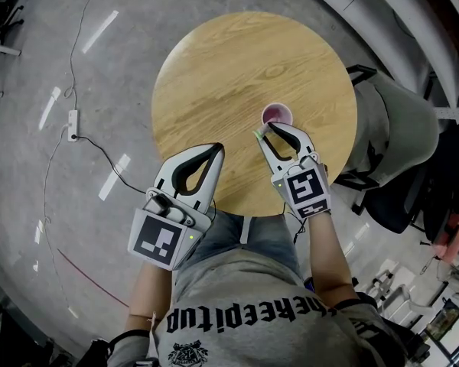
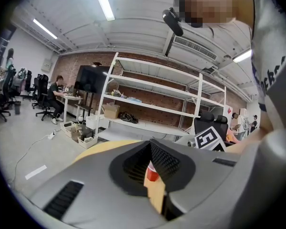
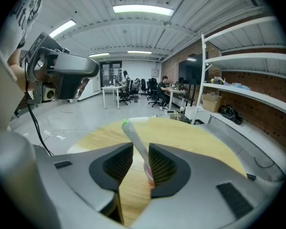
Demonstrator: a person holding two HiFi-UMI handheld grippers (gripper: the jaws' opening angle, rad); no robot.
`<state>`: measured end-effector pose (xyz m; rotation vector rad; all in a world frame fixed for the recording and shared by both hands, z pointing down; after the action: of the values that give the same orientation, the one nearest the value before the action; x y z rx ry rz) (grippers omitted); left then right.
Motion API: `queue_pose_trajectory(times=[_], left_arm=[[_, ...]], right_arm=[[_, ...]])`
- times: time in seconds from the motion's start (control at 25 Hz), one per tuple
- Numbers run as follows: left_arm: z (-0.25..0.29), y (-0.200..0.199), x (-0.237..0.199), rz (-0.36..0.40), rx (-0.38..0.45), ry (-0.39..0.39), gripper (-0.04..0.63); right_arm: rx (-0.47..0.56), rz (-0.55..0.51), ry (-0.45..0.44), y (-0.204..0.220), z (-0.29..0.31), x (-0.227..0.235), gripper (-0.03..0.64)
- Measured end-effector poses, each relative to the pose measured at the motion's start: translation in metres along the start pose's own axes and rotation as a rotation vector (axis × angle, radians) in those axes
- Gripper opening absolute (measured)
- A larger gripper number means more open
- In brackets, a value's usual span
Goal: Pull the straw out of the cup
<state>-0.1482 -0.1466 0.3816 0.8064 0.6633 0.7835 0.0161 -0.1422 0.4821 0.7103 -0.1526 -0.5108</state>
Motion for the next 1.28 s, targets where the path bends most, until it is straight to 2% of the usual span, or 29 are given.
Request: queue_pose_trajectory(times=[0.72, 0.76, 0.8, 1.28], left_arm=[[-0.005, 0.006, -0.009, -0.026, -0.002, -0.026, 0.026], [-0.006, 0.006, -0.01, -0.028, -0.003, -0.028, 0.026], [-0.006, 0.006, -0.01, -0.03, -0.003, -0.028, 0.026], [0.0, 0.001, -0.003, -0.025, 0.004, -0.028, 0.026]], right_arm=[[-0.031, -0.042, 0.065, -0.005, 0.019, 0.002, 0.126], [-0.032, -0.041, 0.067, -0.005, 0.02, 0.002, 0.119], [-0.031, -0.039, 0.07, -0.006, 0.02, 0.002, 0.077], [0.027, 0.011, 0.075, -0.011, 0.005, 0.012, 0.052]])
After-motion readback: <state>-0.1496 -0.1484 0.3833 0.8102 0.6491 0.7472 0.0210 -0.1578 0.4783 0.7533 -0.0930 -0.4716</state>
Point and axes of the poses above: the fingertips, and each gripper's own axes: z forward along the fingers, x to its right, y out of its underside, the point moved 6 cm from there along -z, backward along the fingers, and after that the axes turned 14 degrees about -x, right-handed, at the moved point
